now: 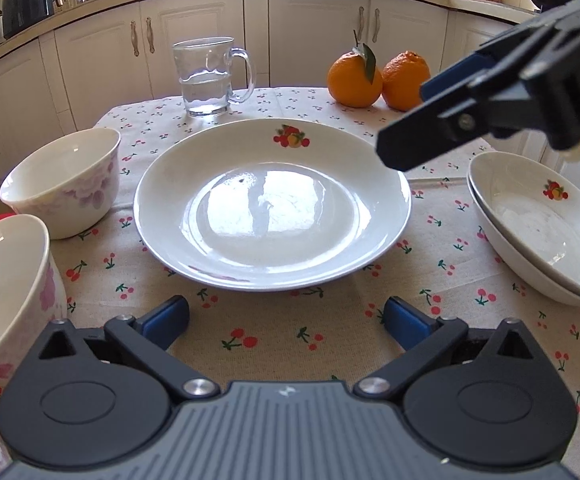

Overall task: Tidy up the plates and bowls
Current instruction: 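Move the right tool to the plate beside the bowls and close on its rim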

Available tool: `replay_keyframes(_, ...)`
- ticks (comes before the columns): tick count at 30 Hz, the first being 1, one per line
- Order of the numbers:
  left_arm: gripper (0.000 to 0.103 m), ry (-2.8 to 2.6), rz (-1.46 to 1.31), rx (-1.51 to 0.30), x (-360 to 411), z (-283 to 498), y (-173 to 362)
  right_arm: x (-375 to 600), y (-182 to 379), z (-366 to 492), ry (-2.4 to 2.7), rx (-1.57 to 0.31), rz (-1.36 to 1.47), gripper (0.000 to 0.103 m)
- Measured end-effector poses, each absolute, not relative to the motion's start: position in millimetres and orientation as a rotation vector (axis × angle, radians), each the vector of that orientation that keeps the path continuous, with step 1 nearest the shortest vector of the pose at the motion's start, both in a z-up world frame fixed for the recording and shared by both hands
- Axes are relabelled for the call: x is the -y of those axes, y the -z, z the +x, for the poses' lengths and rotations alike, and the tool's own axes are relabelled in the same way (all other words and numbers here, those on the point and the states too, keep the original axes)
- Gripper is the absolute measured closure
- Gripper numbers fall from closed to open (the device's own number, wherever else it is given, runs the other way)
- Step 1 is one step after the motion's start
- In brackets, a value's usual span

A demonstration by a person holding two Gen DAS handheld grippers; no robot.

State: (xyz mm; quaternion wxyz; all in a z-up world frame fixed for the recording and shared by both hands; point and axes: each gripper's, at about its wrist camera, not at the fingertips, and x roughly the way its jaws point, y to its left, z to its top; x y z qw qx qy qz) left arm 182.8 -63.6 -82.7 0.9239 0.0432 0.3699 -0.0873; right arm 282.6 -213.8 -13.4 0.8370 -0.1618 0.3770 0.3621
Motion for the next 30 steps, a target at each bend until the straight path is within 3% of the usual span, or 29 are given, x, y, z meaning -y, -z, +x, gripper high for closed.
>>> replay_keyframes(15,0.0,0.172,0.112,-0.72,66,182,82,172,39,357,-0.87,-0.897,-0.405,0.0)
replay_keyframes(22,0.011,0.184,0.079,-0.721,58,186,80,158,52,394,-0.909,-0.961,-0.437,0.0)
replay_keyframes(30,0.02,0.174,0.089,-0.714,55,188,78,150,63,424,-0.979,-1.023,-0.408,0.014)
